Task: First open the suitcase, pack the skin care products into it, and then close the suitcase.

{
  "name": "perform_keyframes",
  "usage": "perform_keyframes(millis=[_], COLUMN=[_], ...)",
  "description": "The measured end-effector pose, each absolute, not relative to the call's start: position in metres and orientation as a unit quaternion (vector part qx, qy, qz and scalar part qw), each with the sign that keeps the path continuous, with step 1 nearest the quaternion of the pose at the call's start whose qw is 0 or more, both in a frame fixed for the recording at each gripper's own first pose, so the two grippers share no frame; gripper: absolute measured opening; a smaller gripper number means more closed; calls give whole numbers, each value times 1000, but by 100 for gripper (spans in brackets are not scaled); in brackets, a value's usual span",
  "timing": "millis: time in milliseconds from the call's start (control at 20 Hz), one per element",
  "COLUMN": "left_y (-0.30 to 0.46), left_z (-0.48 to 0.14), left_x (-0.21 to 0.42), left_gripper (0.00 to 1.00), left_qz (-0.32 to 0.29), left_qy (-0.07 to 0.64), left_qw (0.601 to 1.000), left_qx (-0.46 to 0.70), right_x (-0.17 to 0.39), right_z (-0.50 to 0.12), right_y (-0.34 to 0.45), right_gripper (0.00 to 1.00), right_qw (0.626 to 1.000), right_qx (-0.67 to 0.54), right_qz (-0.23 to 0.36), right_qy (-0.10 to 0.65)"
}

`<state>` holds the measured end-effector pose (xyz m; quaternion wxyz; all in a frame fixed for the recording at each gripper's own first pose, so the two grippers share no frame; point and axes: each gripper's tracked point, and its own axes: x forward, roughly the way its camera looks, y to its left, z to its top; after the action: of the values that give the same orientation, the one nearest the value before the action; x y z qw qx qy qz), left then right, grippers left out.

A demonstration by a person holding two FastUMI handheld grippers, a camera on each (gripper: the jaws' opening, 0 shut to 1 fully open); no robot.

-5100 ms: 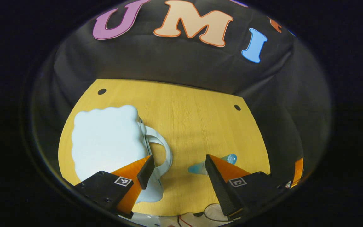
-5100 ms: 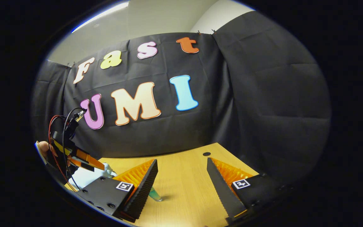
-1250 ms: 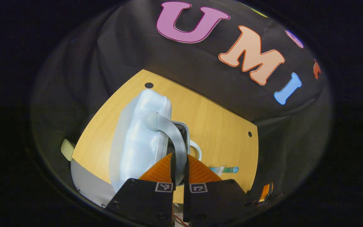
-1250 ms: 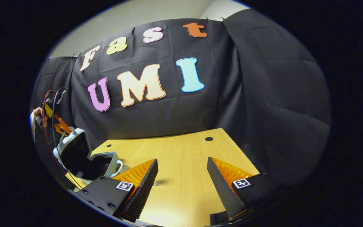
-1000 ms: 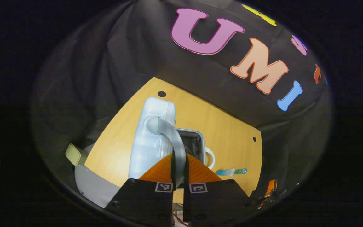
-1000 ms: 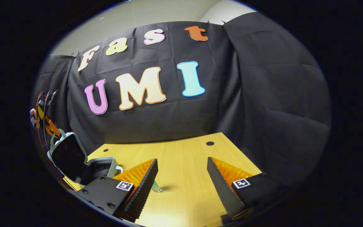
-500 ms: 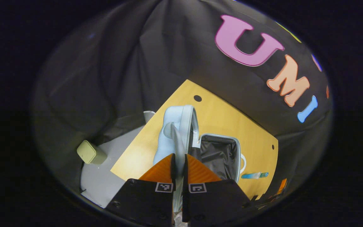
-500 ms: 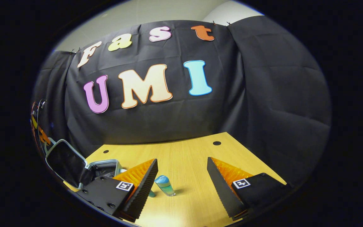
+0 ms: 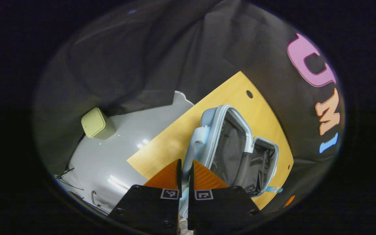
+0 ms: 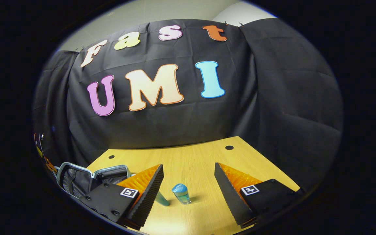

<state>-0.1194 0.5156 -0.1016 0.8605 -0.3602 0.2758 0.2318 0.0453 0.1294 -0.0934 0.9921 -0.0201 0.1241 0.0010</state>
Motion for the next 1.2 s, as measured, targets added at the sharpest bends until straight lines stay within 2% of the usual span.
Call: perform_keyframes(millis=[100, 150, 200, 450, 600, 800, 850, 900, 950, 1000, 1200], left_y=[519, 520, 521, 522, 528, 537, 531, 522, 511, 497, 427], left_z=[-128, -136, -141, -154, -161, -161, -158, -153, -148, -144, -131], left_x=[-123, -122, -121, -118, -128, -150, -153, -155, -155, -155, -136], left_gripper=[3, 3, 3, 3, 9, 97, 93, 97, 97, 96, 96], left_qz=[239, 241, 242, 251, 268, 326, 330, 329, 321, 311, 254], left_qy=[299, 309, 316, 334, 351, 367, 366, 366, 366, 367, 374], left_qw=[854, 852, 850, 843, 840, 834, 836, 839, 844, 850, 875], left_qx=[-352, -348, -345, -337, -315, -252, -242, -232, -225, -216, -173], right_x=[46, 45, 45, 39, 35, 30, 29, 27, 25, 23, 17], right_z=[-99, -103, -106, -112, -114, -126, -130, -133, -137, -140, -146], right_y=[138, 141, 145, 153, 149, 142, 142, 141, 140, 139, 129], right_gripper=[98, 94, 98, 98, 98, 98, 94, 98, 94, 98, 98], right_qw=[991, 991, 990, 989, 988, 988, 987, 987, 987, 986, 984], right_qx=[-22, -25, -29, -34, -32, -19, -14, -9, -5, -3, -11], right_qz=[4, 6, 10, 16, 3, -16, -18, -20, -21, -23, -27], right_qy=[130, 134, 138, 144, 148, 155, 156, 159, 162, 165, 176])
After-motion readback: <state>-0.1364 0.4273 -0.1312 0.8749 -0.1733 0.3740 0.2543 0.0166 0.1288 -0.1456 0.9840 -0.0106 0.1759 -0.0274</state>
